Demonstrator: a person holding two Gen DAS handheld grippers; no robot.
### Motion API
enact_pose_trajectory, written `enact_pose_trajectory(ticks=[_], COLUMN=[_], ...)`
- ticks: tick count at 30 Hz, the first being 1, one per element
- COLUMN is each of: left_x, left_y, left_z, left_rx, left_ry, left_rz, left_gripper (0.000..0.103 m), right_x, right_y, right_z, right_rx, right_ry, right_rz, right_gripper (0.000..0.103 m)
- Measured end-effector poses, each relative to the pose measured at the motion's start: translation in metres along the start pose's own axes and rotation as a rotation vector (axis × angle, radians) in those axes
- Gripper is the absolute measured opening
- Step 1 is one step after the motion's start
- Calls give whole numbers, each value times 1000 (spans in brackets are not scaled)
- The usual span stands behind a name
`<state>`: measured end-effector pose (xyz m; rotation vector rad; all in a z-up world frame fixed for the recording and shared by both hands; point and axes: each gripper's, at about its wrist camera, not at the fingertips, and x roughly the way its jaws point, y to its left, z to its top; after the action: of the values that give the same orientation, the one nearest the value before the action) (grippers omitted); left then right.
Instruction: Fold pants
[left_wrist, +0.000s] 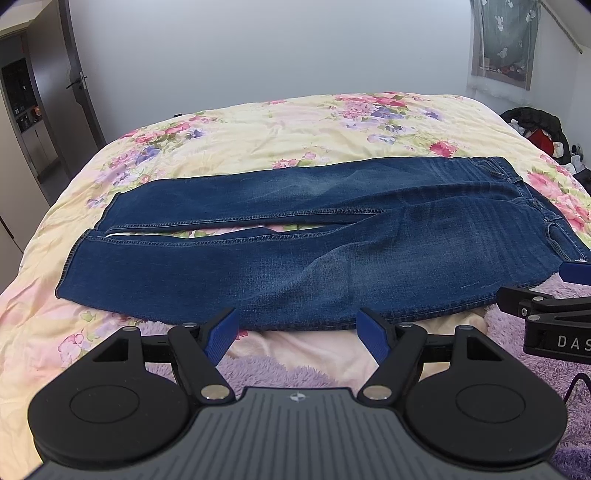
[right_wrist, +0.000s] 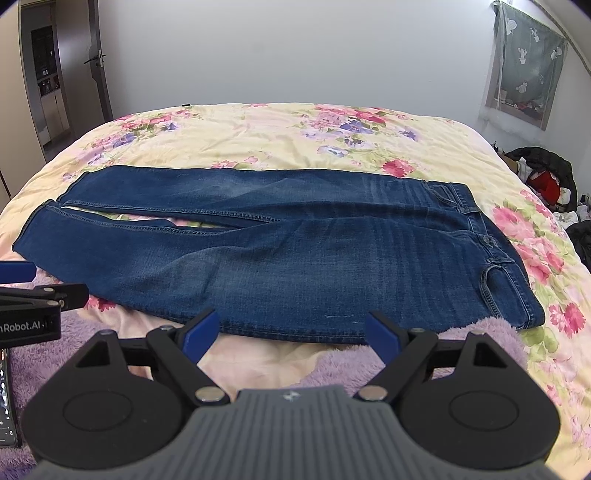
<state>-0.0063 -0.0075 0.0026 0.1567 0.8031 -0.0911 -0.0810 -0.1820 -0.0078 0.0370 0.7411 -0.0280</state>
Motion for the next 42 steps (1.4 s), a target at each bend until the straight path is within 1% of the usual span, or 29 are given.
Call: enact_pose_trajectory(ticks=[20, 26, 31, 32, 34, 35, 37, 38, 40, 41, 42], left_x=[0, 0, 3, 4, 5, 6, 9, 11, 17, 21, 26], left_y=[-5, 4, 33, 41, 61, 70, 90, 101, 123, 133, 143], left_z=[4, 5, 12, 15, 19, 21, 26, 29, 33, 34, 35], left_rx=[12, 17, 29, 32, 49, 62, 83, 83, 68, 67, 69], left_ry=[3, -14, -21, -25, -39, -46, -51, -49, -42, -35, -24], left_rz=[-4, -6, 1, 12, 59, 84, 137, 151, 156, 157, 159], left_gripper=[85, 85, 77, 73, 69, 65, 62, 61, 52, 51, 44], right_x=[2, 3, 6, 8, 11, 12, 20, 25, 34, 39, 43], right_y=[0, -7, -38, -45, -58, -65, -79, -87, -108, -117, -126], right_z=[1, 2, 4, 6, 7, 8, 12, 15, 20, 23, 25], right_rx=[2, 13, 58, 57, 25, 3, -36, -47, -45, -36, -26], right_ry=[2, -4, -88, -105, -142, -163, -145, -131, -103, -85, -70], right_rz=[-1, -4, 30, 26, 28, 28, -17, -36, -37, -42, -51], right_gripper=[82, 82, 82, 82, 82, 82, 82, 82, 82, 82, 82])
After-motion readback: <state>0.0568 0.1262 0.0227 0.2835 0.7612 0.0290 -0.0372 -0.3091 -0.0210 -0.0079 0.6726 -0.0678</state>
